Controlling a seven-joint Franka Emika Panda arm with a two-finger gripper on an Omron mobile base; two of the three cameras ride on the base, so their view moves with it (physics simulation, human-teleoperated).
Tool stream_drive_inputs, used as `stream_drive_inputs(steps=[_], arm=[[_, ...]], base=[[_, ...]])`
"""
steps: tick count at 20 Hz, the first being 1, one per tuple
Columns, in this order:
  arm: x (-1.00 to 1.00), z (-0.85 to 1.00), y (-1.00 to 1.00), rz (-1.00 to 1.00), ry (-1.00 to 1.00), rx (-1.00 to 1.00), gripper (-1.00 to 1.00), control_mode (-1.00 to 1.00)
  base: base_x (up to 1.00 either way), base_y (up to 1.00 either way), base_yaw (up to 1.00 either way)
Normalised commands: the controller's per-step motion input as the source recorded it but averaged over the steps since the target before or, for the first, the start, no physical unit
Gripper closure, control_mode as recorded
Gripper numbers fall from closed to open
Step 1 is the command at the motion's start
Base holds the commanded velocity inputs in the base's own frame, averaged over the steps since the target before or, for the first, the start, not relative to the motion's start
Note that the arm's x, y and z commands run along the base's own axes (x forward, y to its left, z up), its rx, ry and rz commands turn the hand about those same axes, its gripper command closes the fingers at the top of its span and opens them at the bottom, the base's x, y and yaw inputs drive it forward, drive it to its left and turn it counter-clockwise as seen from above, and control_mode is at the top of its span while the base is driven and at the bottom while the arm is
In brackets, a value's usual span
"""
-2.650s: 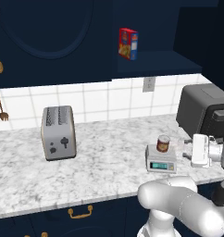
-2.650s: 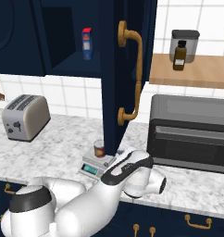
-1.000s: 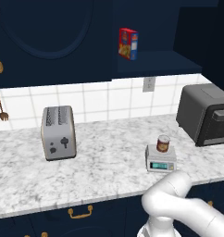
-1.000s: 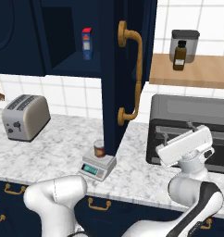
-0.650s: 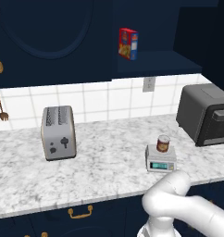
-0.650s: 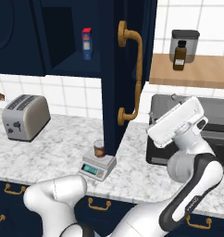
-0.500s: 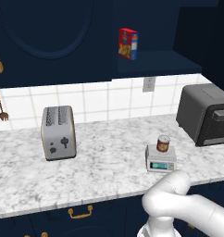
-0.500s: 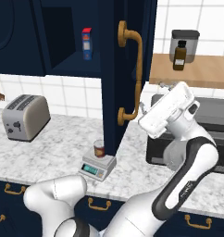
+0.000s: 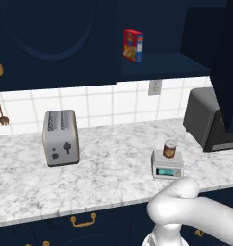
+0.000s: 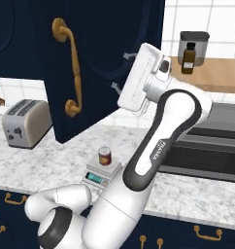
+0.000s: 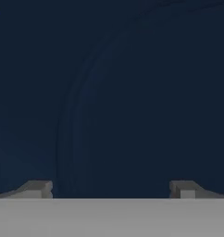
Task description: Pick the canned food and place it on the digital scale for weighing, and close the cabinet.
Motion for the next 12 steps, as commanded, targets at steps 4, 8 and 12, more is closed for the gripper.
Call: stream_drive_inputs(steps=[4, 8, 12], arm=[[0.23, 0.17, 1.00, -0.20, 0.00, -0.28, -1.00, -1.00], [0.62, -0.03, 1.00, -0.20, -0.07, -0.17, -1.00, -1.00], [0.91, 0.00, 1.00, -0.21, -0.17, -0.11, -1.00, -1.00]], base=[[0.00, 0.00, 0.00], [0.00, 0.00, 0.00], [0.00, 0.00, 0.00]])
